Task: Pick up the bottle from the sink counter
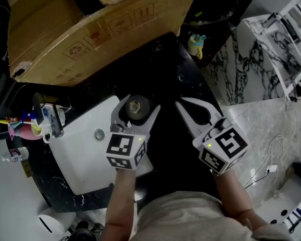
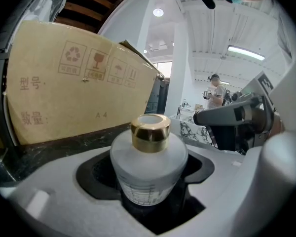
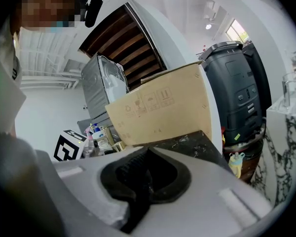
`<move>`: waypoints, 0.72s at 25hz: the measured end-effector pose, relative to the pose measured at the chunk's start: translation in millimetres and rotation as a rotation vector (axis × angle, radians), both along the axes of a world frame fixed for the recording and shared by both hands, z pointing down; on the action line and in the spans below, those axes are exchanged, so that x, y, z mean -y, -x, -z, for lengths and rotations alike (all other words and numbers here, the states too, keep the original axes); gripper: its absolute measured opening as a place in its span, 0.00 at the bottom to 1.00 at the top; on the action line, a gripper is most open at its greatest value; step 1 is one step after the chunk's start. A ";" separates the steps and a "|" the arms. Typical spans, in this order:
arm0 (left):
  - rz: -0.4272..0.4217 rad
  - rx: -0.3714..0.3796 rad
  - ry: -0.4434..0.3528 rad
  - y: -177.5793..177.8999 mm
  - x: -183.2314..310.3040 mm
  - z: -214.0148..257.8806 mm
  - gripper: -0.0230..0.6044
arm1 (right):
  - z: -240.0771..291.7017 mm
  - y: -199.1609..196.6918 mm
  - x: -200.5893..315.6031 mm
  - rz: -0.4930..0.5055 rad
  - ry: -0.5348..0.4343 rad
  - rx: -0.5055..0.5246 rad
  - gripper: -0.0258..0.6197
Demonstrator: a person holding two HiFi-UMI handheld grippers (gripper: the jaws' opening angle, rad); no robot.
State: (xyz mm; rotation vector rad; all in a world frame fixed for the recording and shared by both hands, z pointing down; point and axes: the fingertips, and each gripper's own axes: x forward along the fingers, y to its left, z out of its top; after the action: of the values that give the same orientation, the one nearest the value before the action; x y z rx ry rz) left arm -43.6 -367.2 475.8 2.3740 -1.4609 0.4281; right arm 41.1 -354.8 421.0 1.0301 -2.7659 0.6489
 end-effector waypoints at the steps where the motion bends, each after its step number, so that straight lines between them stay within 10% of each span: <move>1: 0.002 -0.006 -0.007 0.6 -0.1 2.9 0.59 | 0.7 0.3 -0.7 0.000 -0.002 0.000 0.04; 18: -0.004 -0.240 -0.143 12.7 -11.8 64.1 0.59 | 8.6 13.1 -23.1 0.030 -0.039 -0.023 0.04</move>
State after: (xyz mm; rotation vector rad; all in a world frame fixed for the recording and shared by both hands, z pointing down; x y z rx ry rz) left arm -56.3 -355.3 411.7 2.4377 -1.4182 0.0370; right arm 28.0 -331.8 412.4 0.9952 -2.7792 0.5783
